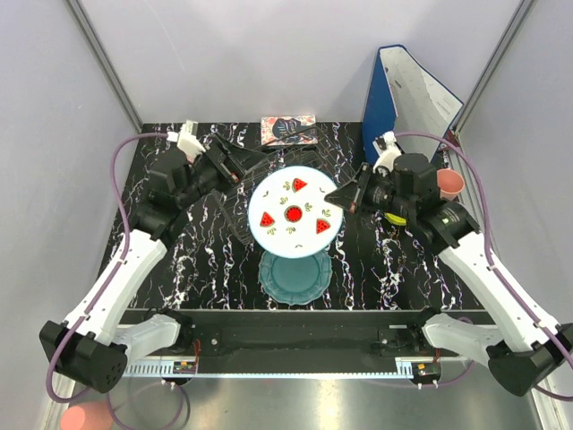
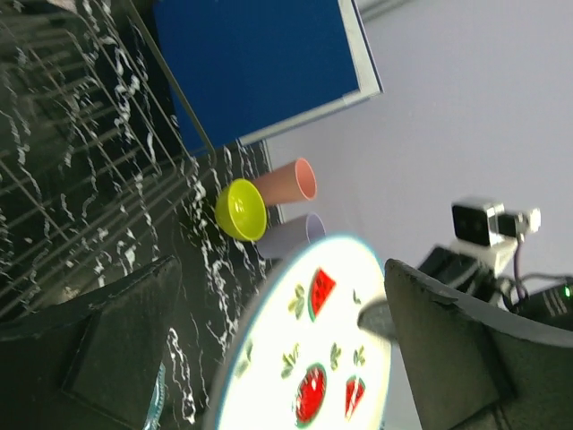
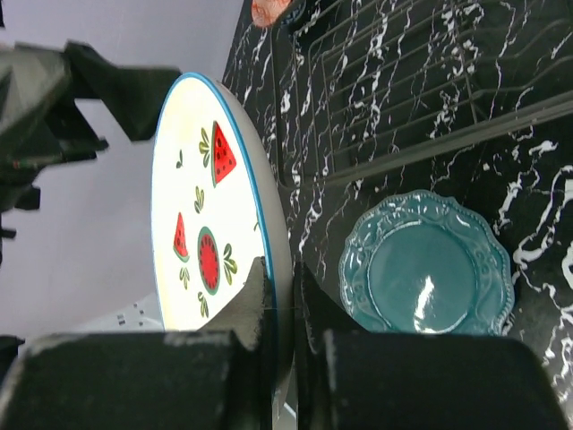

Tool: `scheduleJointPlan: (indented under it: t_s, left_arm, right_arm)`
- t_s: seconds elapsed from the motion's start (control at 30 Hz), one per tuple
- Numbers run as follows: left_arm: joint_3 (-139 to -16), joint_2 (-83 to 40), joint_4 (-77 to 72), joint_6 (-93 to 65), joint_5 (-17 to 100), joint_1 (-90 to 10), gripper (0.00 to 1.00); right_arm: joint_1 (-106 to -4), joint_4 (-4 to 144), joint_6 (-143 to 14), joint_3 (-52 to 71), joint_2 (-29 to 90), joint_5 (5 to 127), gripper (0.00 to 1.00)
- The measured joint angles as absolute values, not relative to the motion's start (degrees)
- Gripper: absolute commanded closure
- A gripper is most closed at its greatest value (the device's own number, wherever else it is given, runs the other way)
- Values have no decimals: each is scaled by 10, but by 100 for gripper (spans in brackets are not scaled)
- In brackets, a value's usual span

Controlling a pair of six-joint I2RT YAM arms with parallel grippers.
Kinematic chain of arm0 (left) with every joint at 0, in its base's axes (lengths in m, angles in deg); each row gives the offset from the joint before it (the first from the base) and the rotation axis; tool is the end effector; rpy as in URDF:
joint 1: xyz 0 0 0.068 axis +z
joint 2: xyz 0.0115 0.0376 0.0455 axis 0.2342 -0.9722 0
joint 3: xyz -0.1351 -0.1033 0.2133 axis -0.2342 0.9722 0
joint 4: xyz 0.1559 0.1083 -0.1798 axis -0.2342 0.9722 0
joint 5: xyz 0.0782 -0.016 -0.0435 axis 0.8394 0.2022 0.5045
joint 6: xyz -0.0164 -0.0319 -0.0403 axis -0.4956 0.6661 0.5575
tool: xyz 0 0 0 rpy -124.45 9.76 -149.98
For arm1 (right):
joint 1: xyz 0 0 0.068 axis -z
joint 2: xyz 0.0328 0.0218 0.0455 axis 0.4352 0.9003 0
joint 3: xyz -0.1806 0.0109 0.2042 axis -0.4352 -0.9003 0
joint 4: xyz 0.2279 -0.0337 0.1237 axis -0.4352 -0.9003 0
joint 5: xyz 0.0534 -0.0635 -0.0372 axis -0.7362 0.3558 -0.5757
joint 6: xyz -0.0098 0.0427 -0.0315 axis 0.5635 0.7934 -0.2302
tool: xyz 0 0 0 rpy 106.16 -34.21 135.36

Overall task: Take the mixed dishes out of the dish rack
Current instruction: Pick up the plate from the dish rack, then place the plate at the center of the board.

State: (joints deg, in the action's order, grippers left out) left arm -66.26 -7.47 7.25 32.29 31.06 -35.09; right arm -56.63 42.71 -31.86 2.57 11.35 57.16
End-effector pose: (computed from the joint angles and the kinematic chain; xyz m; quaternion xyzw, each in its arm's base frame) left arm 0.2242 -0.1008 0.3880 -0.1316 0.7415 -0.5077 0.4184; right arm 0.1951 0.1283 0.3967 -0.0180 0.8191 0.4204 0.3900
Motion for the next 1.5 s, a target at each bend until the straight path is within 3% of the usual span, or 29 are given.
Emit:
scheduleJointPlan:
  t_s: [0.33, 0.77, 1.0, 1.27, 1.5]
  left_arm:
    - [-714, -72, 145, 286, 375, -304, 1]
    - [-652, -45, 175, 293, 388, -303, 1]
    - [-648, -8, 218, 280, 415, -303, 1]
    - [-667, 24, 266, 252, 461, -303, 1]
    - [-667, 24, 277, 249, 466, -303, 1]
  right_arm:
    - [-566, 332, -361, 20, 33, 499, 100]
    - [-566, 313, -346, -189, -38, 448, 100]
    - [-574, 382, -336, -229, 25, 424, 100]
    - [-684, 462, -344, -205, 165, 425, 100]
    - [-715, 511, -345, -164, 256, 425, 100]
